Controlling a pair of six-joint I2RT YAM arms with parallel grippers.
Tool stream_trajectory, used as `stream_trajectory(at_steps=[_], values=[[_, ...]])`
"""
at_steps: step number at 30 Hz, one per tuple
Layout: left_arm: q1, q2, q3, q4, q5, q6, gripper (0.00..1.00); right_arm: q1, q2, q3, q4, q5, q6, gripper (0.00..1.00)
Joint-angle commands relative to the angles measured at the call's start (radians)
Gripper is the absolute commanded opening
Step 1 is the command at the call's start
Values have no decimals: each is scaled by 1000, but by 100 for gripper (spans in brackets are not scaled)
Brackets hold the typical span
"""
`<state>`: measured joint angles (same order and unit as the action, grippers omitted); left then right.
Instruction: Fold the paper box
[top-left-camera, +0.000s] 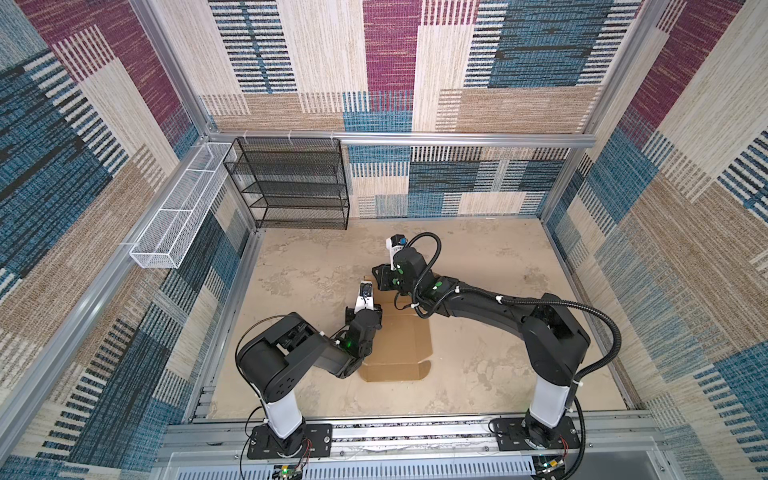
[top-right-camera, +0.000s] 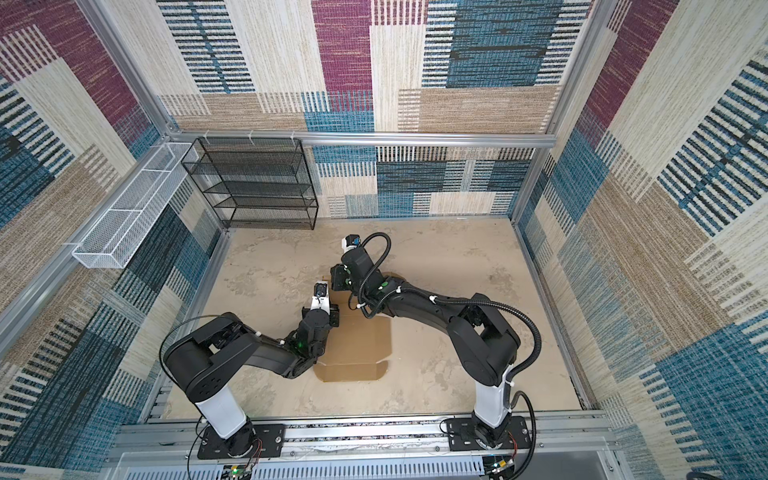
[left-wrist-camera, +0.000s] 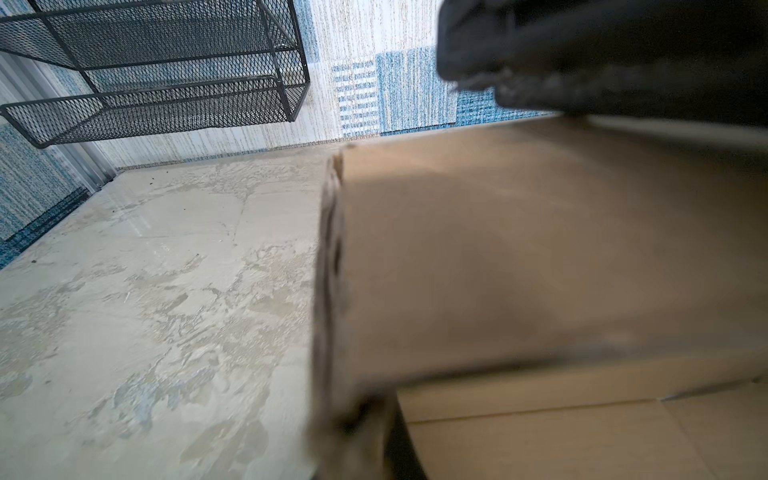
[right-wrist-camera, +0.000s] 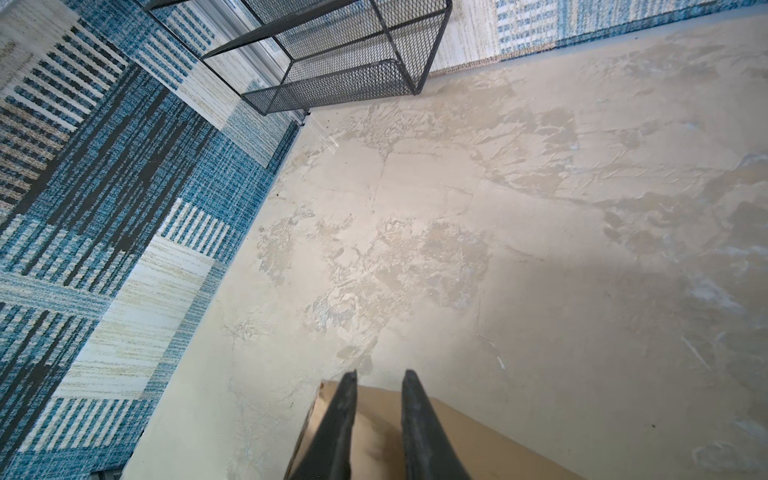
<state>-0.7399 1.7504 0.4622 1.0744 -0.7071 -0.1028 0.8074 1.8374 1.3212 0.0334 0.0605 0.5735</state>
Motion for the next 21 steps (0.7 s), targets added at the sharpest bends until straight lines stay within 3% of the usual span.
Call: stream_trajectory(at_steps=[1, 4, 11, 14, 16, 21], values=[[2, -17, -10, -4, -38, 9, 0, 1, -22, 25, -57, 31, -20, 33], [1, -33, -14, -25, -42, 0, 0, -2, -57, 55, -84, 66, -48, 43], [0, -74, -22, -79, -42, -30, 0, -38, -198, 23, -172, 106, -84, 46], [0, -74, -27, -79, -38, -28, 0, -56, -272, -41, -223, 95, -79, 54], [1, -71, -30, -76, -37, -28, 0, -68, -326, -103, -236, 71, -67, 65], [0, -71, -36, -71, -32, -31, 0, -87, -371, -203, -240, -61, -25, 76]])
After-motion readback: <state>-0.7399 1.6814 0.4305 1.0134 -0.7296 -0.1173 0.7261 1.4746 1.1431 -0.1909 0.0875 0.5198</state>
